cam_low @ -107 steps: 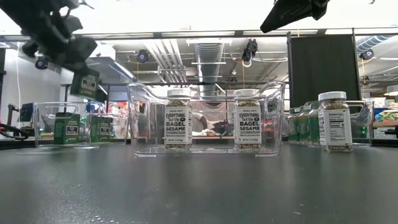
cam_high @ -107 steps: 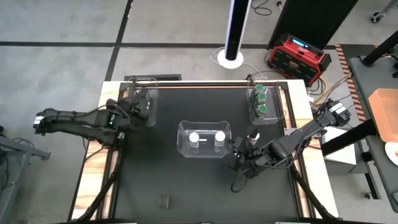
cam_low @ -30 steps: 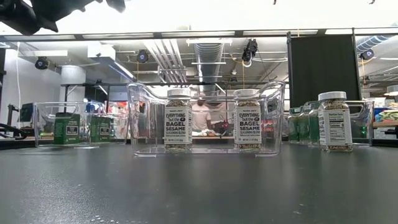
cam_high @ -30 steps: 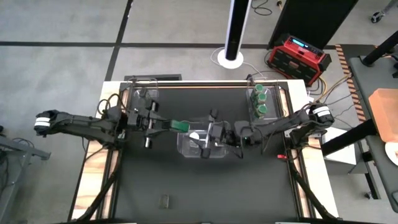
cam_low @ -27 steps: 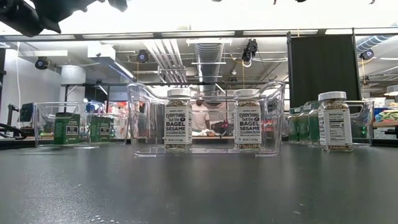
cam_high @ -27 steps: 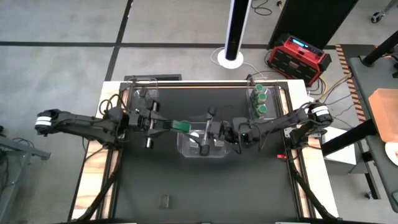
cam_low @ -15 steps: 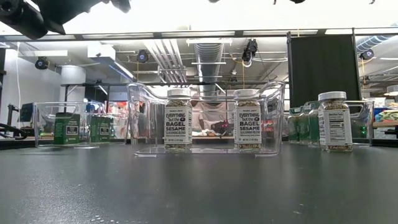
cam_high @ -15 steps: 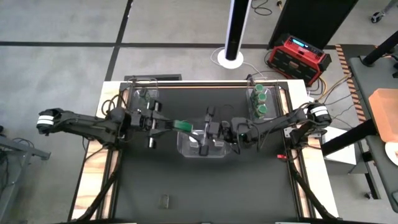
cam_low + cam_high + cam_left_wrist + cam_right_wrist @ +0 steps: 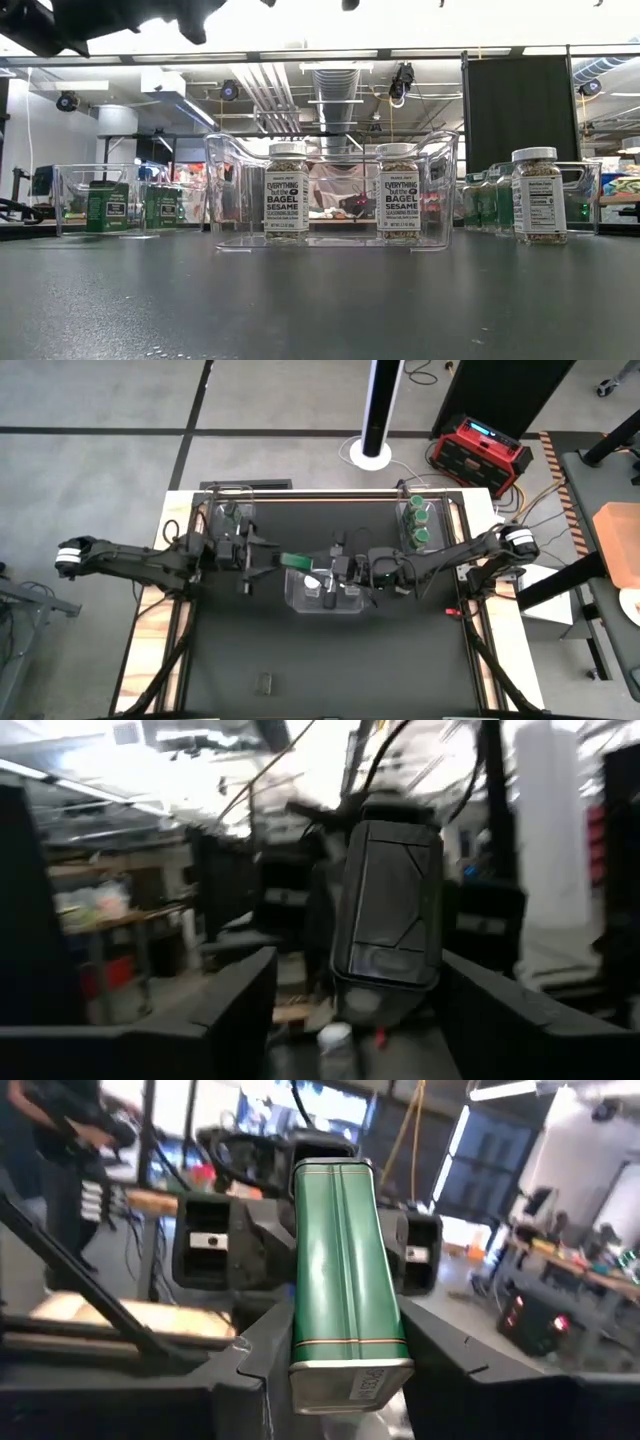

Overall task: Sort spices by type
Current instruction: Put the black seasoning can into the top left transparent bin

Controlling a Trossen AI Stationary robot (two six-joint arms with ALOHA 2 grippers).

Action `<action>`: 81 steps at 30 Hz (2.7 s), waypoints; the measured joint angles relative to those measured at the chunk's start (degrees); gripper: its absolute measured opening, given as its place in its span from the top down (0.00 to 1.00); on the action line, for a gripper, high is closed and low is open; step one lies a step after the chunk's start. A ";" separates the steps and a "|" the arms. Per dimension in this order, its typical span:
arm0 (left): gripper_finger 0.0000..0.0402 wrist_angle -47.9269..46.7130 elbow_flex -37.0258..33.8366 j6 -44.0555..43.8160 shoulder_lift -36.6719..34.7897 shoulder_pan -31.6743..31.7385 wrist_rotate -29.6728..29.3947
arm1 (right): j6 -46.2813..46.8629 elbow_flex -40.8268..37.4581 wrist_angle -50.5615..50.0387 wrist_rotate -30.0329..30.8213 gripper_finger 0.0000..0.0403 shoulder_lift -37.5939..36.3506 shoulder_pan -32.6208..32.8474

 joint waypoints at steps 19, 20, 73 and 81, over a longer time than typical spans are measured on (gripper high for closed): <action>0.34 -25.16 12.37 11.38 4.35 0.06 1.15 | 0.79 3.16 -13.35 0.21 0.68 -0.45 0.00; 0.35 -28.52 14.02 11.72 5.13 0.06 1.14 | 0.80 3.16 -13.53 0.19 0.68 -0.45 0.00; 0.71 -111.00 47.12 -12.58 15.95 46.39 -14.93 | 13.82 2.89 -35.19 14.19 0.23 -7.05 0.04; 0.71 -115.74 47.54 -12.87 21.35 47.06 -17.44 | 13.82 2.41 -35.46 14.19 0.23 -7.05 0.02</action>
